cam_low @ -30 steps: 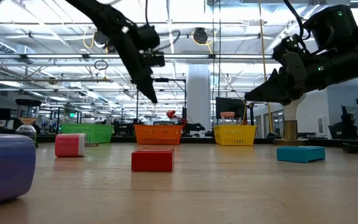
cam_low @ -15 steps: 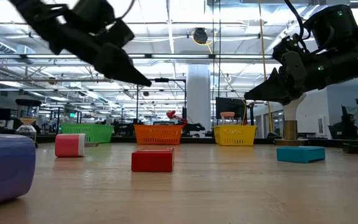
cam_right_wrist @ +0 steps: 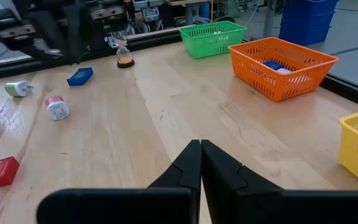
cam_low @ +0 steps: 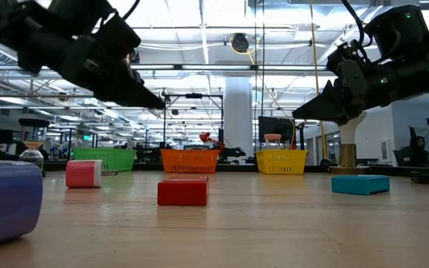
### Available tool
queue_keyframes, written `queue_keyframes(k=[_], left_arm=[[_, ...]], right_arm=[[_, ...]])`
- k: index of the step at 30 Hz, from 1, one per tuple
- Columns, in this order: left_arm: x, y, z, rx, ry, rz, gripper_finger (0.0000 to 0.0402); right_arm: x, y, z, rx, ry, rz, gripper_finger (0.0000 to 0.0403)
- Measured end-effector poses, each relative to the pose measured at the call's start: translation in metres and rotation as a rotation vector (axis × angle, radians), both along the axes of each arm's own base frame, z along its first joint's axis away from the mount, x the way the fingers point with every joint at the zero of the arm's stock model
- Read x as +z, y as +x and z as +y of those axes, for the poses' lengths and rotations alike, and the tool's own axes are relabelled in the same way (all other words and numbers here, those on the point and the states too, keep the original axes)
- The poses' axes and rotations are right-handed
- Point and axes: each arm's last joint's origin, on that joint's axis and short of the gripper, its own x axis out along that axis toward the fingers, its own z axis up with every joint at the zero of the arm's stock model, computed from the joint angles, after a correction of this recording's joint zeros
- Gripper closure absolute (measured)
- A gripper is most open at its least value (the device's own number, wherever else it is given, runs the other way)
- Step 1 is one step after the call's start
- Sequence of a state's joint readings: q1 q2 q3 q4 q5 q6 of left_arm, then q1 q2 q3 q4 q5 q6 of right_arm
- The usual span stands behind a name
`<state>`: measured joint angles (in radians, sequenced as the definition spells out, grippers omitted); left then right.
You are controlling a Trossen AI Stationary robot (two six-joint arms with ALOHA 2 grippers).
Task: Pick & Place Office items
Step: Put the pink charger adaptor into the green bin
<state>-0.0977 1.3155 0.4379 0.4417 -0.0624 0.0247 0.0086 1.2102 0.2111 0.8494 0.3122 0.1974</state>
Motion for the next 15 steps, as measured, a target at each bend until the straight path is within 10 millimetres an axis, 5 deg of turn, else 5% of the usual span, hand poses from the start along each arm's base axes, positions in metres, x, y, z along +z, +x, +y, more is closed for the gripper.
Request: queue_keyframes(k=[8, 15], left_arm=[[0.012, -0.009, -0.057, 0.125, -0.07, 0.314, 0.0256], [0.008, -0.026, -0.091, 0.207, -0.195, 0.394, 0.0156]], right_arm=[[0.0, 0.0, 0.0, 0.0, 0.0, 0.002, 0.0399], [0.0, 0.0, 0.0, 0.0, 0.0, 0.005, 0.0399]])
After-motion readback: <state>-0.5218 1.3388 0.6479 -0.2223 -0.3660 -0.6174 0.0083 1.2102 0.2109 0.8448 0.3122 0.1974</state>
